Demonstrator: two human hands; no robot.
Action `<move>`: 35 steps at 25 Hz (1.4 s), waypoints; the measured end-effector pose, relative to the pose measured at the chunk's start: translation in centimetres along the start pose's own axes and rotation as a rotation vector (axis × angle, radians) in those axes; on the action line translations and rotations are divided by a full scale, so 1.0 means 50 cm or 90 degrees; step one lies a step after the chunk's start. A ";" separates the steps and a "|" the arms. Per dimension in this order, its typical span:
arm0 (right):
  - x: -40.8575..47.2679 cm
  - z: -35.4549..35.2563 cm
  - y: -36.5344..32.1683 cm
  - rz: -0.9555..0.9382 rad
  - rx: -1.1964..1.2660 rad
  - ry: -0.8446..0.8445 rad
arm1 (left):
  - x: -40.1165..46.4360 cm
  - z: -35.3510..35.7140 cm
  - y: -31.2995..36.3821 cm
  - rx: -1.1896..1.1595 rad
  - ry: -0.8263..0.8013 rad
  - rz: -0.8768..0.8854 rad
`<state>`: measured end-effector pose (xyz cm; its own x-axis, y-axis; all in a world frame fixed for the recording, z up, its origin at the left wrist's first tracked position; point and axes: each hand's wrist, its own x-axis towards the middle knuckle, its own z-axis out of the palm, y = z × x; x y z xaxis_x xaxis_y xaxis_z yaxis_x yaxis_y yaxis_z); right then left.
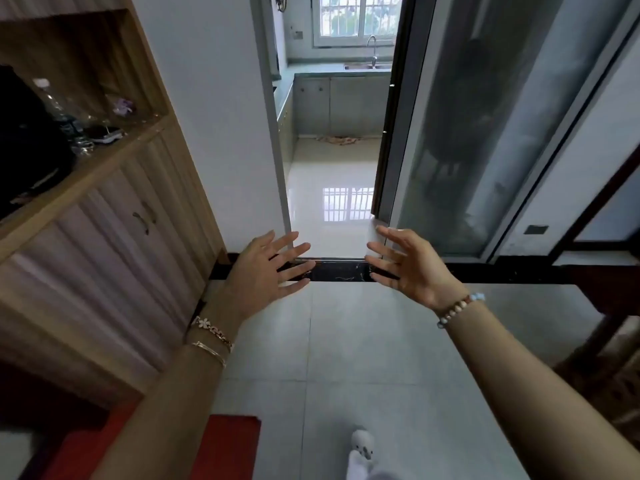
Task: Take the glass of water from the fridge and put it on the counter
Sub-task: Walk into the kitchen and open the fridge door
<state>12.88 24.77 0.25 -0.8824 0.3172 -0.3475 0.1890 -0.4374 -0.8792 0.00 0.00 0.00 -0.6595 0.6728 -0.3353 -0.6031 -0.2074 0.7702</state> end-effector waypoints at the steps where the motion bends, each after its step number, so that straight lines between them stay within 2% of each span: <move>1: 0.024 -0.001 -0.001 0.005 0.005 0.000 | 0.026 0.000 0.004 0.016 -0.002 0.005; 5: 0.162 -0.030 -0.032 0.001 0.019 0.006 | 0.170 -0.012 0.041 0.054 -0.002 0.021; 12: 0.486 -0.073 -0.188 -0.004 0.027 -0.017 | 0.483 0.017 0.183 0.085 -0.018 0.039; 23: 0.939 -0.139 -0.324 0.042 0.035 -0.016 | 0.948 -0.010 0.322 0.051 -0.035 0.005; 29: 1.289 -0.130 -0.476 0.057 0.042 -0.013 | 1.292 -0.042 0.473 0.018 -0.025 -0.012; 35: 1.568 -0.121 -0.604 0.056 0.051 -0.026 | 1.558 -0.041 0.610 0.035 -0.031 -0.016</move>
<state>-59.41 67.97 -2.43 -0.8809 0.2414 -0.4072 0.2323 -0.5289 -0.8163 -70.70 44.63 -3.74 -0.6207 0.7115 -0.3294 -0.5929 -0.1510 0.7910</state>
